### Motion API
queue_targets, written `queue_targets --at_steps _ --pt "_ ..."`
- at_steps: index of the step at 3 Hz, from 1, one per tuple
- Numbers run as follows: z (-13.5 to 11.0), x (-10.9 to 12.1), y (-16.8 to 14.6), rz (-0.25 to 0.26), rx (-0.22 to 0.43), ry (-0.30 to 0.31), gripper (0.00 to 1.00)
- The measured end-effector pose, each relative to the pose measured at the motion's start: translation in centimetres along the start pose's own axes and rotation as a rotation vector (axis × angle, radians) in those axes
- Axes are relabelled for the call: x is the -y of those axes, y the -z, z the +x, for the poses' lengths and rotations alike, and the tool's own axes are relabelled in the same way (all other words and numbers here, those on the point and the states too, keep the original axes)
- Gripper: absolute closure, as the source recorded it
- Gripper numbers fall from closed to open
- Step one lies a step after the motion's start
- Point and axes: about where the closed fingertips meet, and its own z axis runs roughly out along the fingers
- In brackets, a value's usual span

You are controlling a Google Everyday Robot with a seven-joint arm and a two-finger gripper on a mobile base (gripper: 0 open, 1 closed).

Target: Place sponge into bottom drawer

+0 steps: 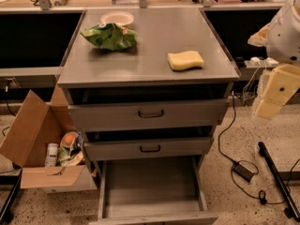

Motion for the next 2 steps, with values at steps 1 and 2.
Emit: queue_targets --at_steps 1,2 --pt "-0.2 0.5 -0.3 0.000 0.007 0.004 0.00" --pt "-1.3 2.8 -1.9 -0.014 0.035 0.022 0.00"
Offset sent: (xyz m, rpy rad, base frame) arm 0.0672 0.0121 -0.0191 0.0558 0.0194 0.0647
